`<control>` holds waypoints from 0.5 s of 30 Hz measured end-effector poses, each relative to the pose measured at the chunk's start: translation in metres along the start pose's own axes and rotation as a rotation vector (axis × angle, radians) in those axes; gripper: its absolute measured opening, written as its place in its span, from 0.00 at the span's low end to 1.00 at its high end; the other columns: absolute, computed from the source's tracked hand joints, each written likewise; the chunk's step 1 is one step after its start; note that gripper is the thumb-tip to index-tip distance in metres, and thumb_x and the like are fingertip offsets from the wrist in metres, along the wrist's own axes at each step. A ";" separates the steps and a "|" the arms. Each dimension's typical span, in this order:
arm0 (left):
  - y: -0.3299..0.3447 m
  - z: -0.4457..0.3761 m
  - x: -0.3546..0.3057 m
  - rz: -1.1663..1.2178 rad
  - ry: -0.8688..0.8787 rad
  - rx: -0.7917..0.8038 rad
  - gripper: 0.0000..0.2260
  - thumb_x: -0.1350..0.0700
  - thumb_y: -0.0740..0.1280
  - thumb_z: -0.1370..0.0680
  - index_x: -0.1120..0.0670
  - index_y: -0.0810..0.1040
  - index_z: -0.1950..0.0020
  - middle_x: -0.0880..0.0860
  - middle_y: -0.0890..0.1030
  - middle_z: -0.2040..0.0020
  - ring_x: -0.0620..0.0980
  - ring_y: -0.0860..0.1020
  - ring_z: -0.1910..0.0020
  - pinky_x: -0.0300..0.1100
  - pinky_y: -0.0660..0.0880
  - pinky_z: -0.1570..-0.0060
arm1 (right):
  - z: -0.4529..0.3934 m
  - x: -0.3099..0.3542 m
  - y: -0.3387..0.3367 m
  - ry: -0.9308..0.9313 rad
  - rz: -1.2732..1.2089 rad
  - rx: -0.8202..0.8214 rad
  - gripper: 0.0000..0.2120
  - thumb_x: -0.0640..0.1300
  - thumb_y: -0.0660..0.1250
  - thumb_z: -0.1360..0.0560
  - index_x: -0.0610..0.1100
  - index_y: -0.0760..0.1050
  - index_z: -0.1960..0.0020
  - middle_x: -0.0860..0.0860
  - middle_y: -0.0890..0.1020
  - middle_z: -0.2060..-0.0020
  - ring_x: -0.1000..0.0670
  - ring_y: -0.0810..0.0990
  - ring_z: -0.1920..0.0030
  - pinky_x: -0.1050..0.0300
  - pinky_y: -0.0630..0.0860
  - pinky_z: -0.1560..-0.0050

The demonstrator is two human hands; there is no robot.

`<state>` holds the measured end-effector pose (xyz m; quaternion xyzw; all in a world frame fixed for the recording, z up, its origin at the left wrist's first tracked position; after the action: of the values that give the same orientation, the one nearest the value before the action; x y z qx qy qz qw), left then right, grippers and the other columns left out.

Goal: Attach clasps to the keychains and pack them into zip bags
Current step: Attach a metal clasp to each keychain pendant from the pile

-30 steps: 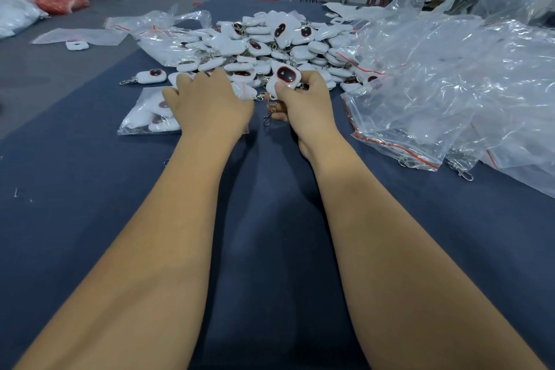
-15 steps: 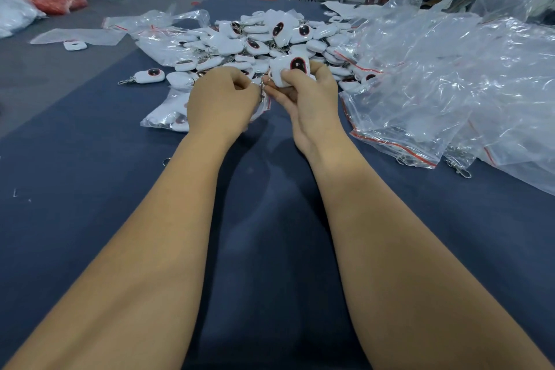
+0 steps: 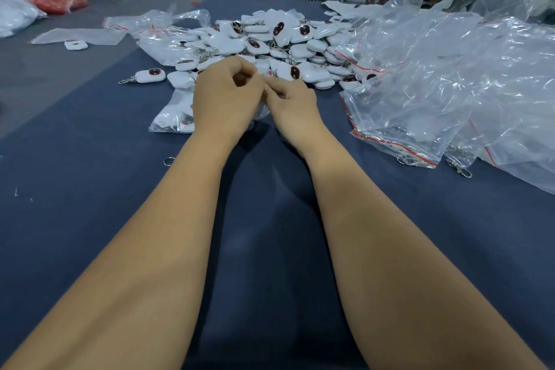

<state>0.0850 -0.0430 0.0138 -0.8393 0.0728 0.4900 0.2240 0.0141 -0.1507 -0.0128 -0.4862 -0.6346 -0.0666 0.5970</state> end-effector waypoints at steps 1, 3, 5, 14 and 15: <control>0.001 0.001 -0.001 -0.004 0.012 0.010 0.06 0.55 0.64 0.29 0.44 0.77 0.63 0.45 0.81 0.64 0.49 0.81 0.58 0.51 0.80 0.52 | -0.002 -0.003 0.003 0.034 0.055 0.036 0.15 0.51 0.59 0.19 0.58 0.78 0.36 0.47 0.81 0.41 0.42 0.72 0.34 0.44 0.69 0.33; 0.002 0.001 -0.003 -0.010 0.053 0.008 0.06 0.54 0.65 0.29 0.44 0.78 0.63 0.44 0.81 0.63 0.49 0.81 0.56 0.52 0.79 0.50 | -0.001 -0.007 0.009 0.069 0.204 0.109 0.16 0.50 0.58 0.20 0.61 0.77 0.37 0.48 0.78 0.39 0.42 0.66 0.32 0.45 0.63 0.31; 0.000 0.000 -0.005 -0.015 0.094 -0.022 0.05 0.53 0.65 0.29 0.44 0.79 0.62 0.44 0.81 0.61 0.48 0.80 0.56 0.50 0.78 0.49 | 0.002 -0.006 0.014 0.042 0.312 0.147 0.12 0.47 0.59 0.21 0.61 0.78 0.47 0.50 0.78 0.44 0.43 0.67 0.35 0.49 0.62 0.37; 0.018 -0.004 0.005 -0.565 0.146 0.108 0.08 0.53 0.66 0.27 0.49 0.82 0.51 0.53 0.80 0.49 0.57 0.75 0.44 0.49 0.74 0.46 | 0.007 -0.016 -0.025 0.154 -0.050 -0.229 0.11 0.35 0.57 0.26 0.45 0.73 0.47 0.50 0.79 0.56 0.47 0.77 0.54 0.51 0.75 0.54; 0.019 -0.004 0.006 -0.649 0.153 0.116 0.09 0.54 0.66 0.28 0.49 0.81 0.49 0.54 0.78 0.46 0.59 0.73 0.41 0.49 0.71 0.45 | 0.006 -0.019 -0.025 0.171 -0.012 -0.212 0.13 0.35 0.57 0.26 0.43 0.73 0.44 0.47 0.79 0.51 0.45 0.76 0.49 0.49 0.75 0.49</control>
<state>0.0852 -0.0613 0.0044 -0.8389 -0.1537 0.3239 0.4095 -0.0105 -0.1697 -0.0174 -0.5352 -0.5738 -0.1782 0.5938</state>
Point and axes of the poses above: each hand's wrist, its own z-axis away from the middle knuckle, its own y-axis out of the palm, x = y × z, the point moved 8 cm from there along -z, towards the middle knuckle
